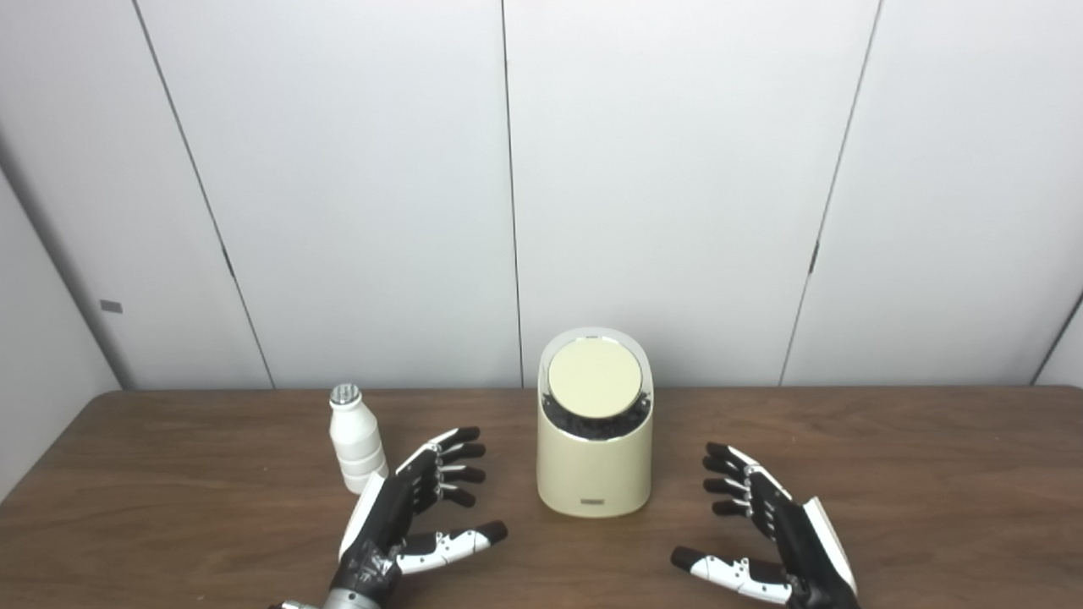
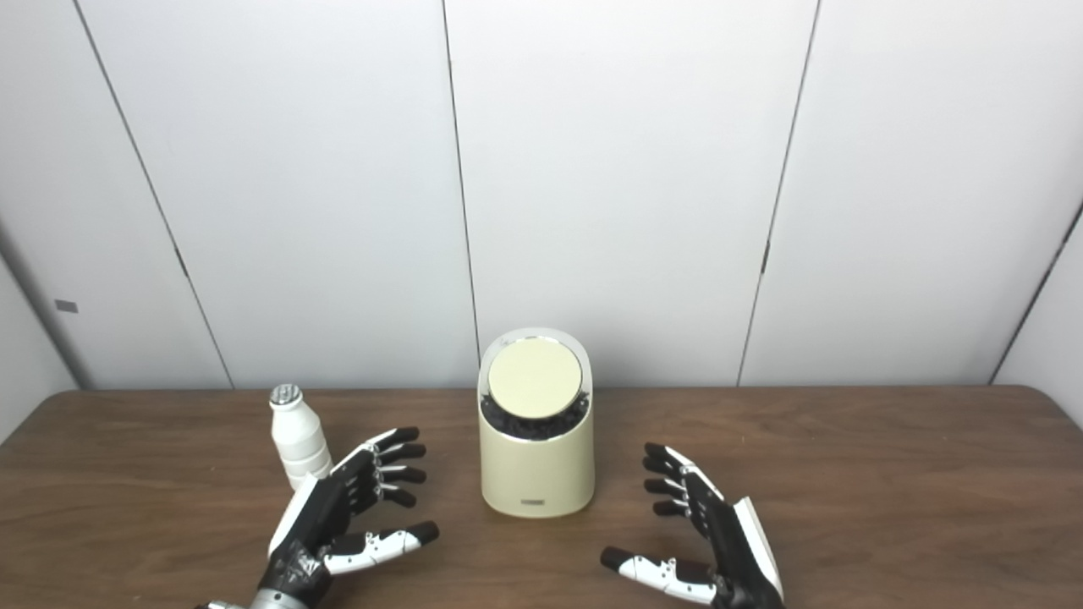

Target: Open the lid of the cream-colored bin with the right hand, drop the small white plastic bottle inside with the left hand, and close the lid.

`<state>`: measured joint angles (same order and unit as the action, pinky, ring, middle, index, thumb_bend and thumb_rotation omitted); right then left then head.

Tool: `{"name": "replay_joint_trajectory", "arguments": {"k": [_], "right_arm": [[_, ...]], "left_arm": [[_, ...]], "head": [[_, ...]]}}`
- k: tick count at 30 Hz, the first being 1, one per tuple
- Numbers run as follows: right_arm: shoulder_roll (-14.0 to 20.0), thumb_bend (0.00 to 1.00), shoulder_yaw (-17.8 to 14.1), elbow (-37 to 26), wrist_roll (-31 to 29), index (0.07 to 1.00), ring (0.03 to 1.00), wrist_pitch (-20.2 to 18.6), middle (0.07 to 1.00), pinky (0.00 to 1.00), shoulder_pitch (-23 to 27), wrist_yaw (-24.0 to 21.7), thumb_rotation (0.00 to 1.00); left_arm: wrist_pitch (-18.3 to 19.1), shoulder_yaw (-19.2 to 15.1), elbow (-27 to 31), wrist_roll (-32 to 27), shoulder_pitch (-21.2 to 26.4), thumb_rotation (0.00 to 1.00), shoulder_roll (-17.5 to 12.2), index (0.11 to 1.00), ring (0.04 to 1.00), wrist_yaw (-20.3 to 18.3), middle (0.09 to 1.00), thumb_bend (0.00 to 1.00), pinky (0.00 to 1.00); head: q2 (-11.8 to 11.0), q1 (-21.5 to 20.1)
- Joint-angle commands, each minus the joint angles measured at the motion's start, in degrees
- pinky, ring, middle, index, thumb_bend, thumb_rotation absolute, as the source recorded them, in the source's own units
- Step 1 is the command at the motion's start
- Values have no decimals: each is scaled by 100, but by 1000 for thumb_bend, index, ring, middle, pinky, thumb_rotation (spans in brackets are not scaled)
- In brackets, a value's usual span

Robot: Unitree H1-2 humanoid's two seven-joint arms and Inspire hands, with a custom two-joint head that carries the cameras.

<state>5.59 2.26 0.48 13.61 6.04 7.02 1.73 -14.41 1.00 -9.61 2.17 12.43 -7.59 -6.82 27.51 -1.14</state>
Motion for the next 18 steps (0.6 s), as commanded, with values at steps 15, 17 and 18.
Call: {"name": "replay_joint_trajectory", "arguments": {"k": [15, 17, 18], "right_arm": [[-2, 689, 29, -179, -25, 835, 770, 194, 828, 687, 192, 29, 234], [-27, 697, 34, -204, -45, 845, 766, 253, 826, 676, 240, 42, 260], [-47, 709, 28, -227, -67, 851, 766, 251, 826, 673, 279, 48, 275]], "left_arm": [[-173, -20, 104, -24, 204, 105, -16, 844, 705, 43, 792, 770, 598], [-164, -23, 101, -30, 205, 106, -8, 843, 704, 47, 791, 775, 595], [-158, -22, 102, -29, 205, 107, -7, 842, 704, 47, 791, 777, 594]], "head": [[-4, 78], [-13, 114], [-13, 114]]}}
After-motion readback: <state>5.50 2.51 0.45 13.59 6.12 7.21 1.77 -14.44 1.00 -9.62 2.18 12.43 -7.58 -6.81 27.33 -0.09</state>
